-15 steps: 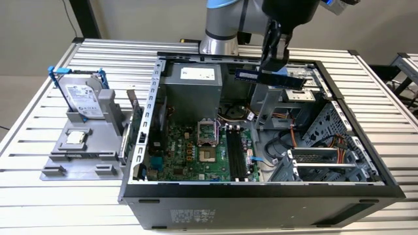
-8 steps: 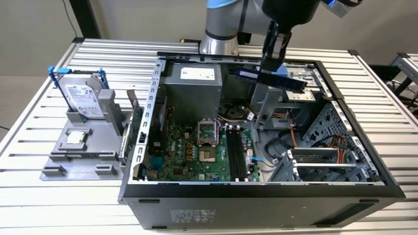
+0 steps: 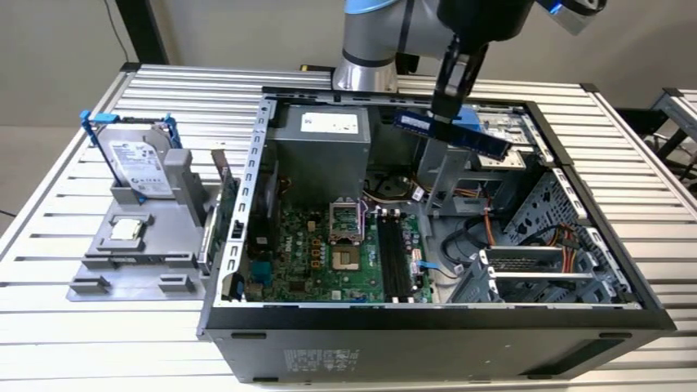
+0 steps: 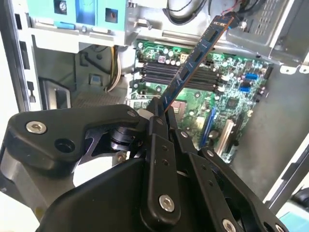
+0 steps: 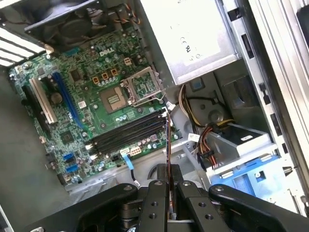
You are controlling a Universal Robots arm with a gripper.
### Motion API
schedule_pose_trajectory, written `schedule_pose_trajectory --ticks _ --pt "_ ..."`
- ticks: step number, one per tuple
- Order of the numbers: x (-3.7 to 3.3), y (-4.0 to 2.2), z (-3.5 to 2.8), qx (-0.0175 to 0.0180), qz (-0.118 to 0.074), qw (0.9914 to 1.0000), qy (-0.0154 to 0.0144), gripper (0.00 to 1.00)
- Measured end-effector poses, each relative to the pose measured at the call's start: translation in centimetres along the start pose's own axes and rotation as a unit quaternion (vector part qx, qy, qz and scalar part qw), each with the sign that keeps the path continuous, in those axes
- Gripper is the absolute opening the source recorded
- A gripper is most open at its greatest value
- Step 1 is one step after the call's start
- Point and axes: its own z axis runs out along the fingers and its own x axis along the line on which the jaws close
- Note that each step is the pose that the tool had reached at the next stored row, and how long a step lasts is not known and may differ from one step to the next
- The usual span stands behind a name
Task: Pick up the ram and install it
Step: 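Insert the ram into the slot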
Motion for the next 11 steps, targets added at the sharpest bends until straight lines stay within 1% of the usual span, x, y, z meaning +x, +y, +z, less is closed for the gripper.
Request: schedule_pose_trajectory --ticks 3,6,9,11 --pt "0.00 0.00 0.00 0.0006 0.025 0.99969 -0.0004 0.00" --pt "0.00 0.00 0.00 0.0012 0.049 0.99878 -0.0007 0.00" --pt "0.00 0.00 0.00 0.0018 0.074 0.99725 -0.0010 0.00" --pt "0.00 0.00 0.00 0.0022 0.091 0.99588 -0.0012 0.00"
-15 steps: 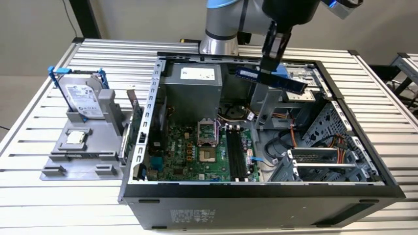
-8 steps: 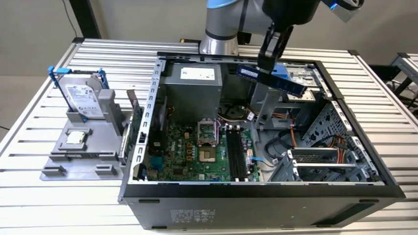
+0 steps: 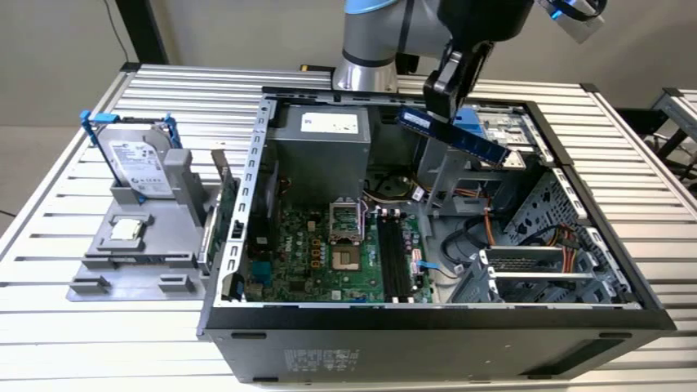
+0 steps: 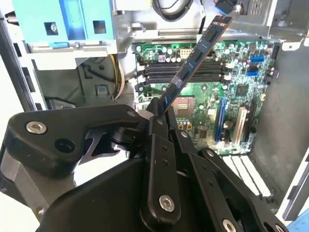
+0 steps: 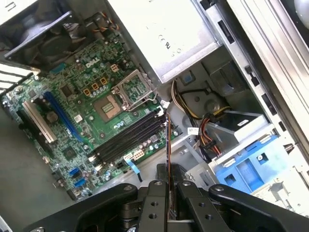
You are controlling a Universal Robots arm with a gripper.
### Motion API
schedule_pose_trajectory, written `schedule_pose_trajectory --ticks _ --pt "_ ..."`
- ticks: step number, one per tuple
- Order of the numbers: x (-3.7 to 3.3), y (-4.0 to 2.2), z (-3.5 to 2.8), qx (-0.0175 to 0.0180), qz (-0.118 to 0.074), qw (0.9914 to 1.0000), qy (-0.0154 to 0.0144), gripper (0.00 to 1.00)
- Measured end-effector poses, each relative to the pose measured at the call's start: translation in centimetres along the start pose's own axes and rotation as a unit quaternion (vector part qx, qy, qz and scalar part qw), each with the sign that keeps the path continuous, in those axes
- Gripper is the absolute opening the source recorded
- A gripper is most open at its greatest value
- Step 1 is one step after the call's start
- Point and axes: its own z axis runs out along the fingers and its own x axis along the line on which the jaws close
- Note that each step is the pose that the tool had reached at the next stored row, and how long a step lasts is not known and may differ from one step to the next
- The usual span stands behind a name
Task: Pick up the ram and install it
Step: 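Insert the ram into the slot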
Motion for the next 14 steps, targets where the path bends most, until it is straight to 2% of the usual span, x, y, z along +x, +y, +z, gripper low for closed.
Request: schedule_pose_trajectory --ticks 4,7,10,14 --pt "0.00 0.00 0.00 0.0008 0.033 0.99945 -0.0004 0.00" --pt "0.00 0.00 0.00 0.0014 0.058 0.99831 -0.0007 0.00" --pt "0.00 0.00 0.00 0.0020 0.083 0.99652 -0.0011 0.00" --pt "0.00 0.00 0.00 0.0028 0.117 0.99316 -0.0015 0.00"
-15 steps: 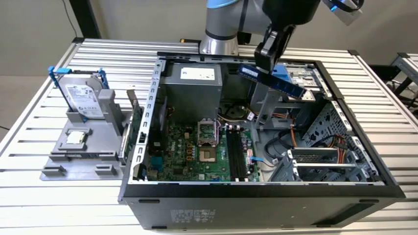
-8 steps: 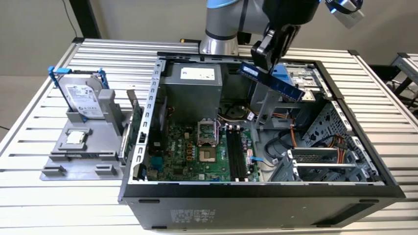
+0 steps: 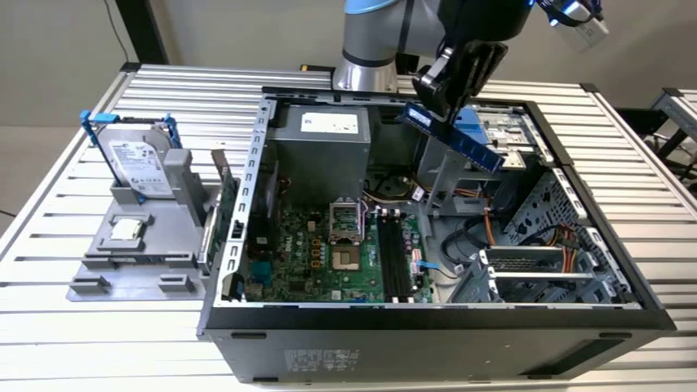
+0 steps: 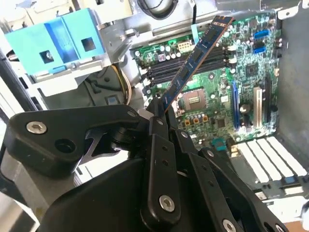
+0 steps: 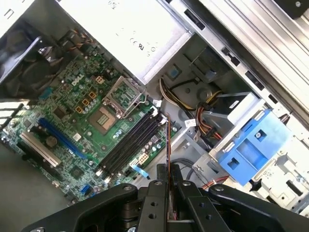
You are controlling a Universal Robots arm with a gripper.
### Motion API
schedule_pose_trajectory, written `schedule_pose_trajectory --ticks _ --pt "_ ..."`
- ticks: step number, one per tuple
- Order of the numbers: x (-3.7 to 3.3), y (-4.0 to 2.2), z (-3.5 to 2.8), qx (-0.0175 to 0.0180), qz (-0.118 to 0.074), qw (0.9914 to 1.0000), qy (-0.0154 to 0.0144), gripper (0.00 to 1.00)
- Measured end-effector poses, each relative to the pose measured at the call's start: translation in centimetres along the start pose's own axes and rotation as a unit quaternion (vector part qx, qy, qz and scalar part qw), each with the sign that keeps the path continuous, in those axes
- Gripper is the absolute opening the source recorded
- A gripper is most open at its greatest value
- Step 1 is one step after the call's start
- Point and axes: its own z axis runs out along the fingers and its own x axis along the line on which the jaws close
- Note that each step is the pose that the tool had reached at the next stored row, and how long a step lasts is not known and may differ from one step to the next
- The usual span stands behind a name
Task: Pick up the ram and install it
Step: 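Insert the ram into the slot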
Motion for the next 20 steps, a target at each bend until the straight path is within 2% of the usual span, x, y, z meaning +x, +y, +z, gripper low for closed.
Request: schedule_pose_trajectory --ticks 2,5,8,10,13,15,17,20 --pt "0.00 0.00 0.00 0.0004 0.016 0.99986 -0.0002 0.00" --pt "0.00 0.00 0.00 0.0010 0.041 0.99915 -0.0005 0.00" --pt "0.00 0.00 0.00 0.0016 0.066 0.99779 -0.0009 0.00" --pt "0.00 0.00 0.00 0.0020 0.083 0.99654 -0.0011 0.00" --pt "0.00 0.00 0.00 0.0026 0.108 0.99413 -0.0014 0.00" --pt "0.00 0.00 0.00 0.0030 0.125 0.99214 -0.0017 0.00" --pt "0.00 0.00 0.00 0.0034 0.142 0.98990 -0.0019 0.00" --pt "0.00 0.00 0.01 0.0040 0.167 0.98597 -0.0022 0.00"
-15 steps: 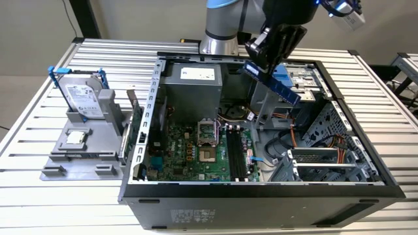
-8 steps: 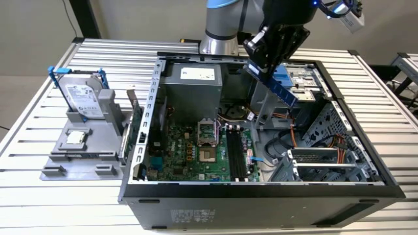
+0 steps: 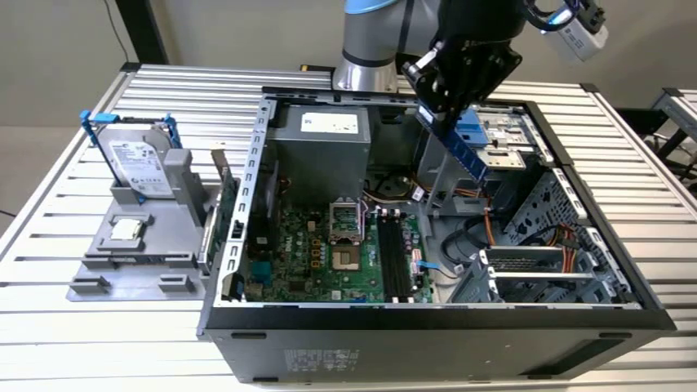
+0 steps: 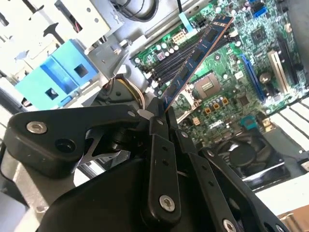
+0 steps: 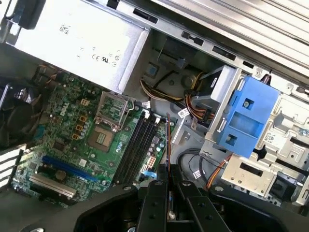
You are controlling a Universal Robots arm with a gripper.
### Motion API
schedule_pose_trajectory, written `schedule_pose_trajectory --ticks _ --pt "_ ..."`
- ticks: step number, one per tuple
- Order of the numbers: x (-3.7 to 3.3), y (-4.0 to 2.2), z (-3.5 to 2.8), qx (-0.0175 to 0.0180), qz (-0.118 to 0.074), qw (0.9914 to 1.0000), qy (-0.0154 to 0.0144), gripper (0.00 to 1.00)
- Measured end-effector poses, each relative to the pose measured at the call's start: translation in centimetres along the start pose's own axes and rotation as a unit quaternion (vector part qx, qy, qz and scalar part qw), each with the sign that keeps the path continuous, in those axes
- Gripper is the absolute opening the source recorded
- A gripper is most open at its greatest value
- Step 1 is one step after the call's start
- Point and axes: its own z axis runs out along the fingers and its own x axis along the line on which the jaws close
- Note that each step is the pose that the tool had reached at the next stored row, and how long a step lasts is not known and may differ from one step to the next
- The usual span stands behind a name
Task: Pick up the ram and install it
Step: 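Insert the ram into the slot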
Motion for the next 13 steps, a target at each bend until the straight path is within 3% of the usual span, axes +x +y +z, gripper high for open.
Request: schedule_pose_trajectory --ticks 4,7,10,13 --pt "0.00 0.00 0.01 0.0008 0.034 0.99942 -0.0005 0.00" --pt "0.00 0.00 0.01 0.0014 0.060 0.99822 -0.0008 0.00" --pt "0.00 0.00 0.02 0.0020 0.084 0.99643 -0.0011 0.00" --pt "0.00 0.00 0.03 0.0026 0.109 0.99402 -0.0014 0.00"
